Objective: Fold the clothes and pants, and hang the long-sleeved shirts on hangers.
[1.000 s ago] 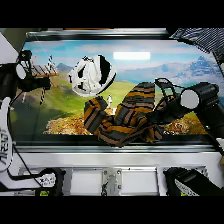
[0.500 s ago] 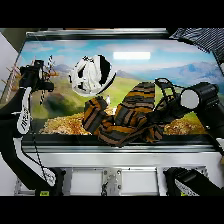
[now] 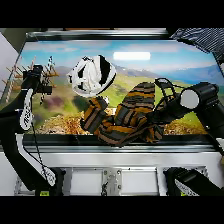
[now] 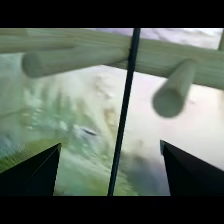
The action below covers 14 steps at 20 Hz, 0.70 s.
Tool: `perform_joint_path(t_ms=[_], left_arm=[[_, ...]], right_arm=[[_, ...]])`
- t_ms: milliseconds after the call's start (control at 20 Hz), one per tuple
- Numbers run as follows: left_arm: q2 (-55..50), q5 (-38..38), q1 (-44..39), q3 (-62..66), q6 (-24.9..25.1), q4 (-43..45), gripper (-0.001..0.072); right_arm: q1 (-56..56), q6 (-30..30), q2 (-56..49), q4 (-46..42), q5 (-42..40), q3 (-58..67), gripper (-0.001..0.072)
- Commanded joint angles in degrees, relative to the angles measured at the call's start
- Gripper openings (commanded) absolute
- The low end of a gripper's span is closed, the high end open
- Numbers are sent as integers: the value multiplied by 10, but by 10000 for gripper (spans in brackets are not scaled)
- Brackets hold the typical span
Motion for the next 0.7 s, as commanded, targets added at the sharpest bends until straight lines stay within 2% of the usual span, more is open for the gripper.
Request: perform_joint_path(t_ms=[0,50,100,150,250,300,350,650], left_arm=[[-4,23,-1,-22,-4,-4,720],[-4,24,-1,-29,-4,-4,569],[-4,24,-1,-33,-4,-4,372],[-4,28,-1,-37,-4,-4,301],[-4,29,-1,-39,-5,-4,299],[-4,28,-1,-39,-5,-4,174],[-4,28,-1,-39,-3,-3,11],[16,16,-1,-39,-3,-2,11]], right_arm=[[0,0,0,0,0,0,13],[0,0,0,0,0,0,13],[0,0,0,0,0,0,13],[0,0,0,0,0,0,13],[0,0,0,0,0,0,13],[0,0,0,0,0,0,13],[0,0,0,0,0,0,13],[0,0,0,0,0,0,13]])
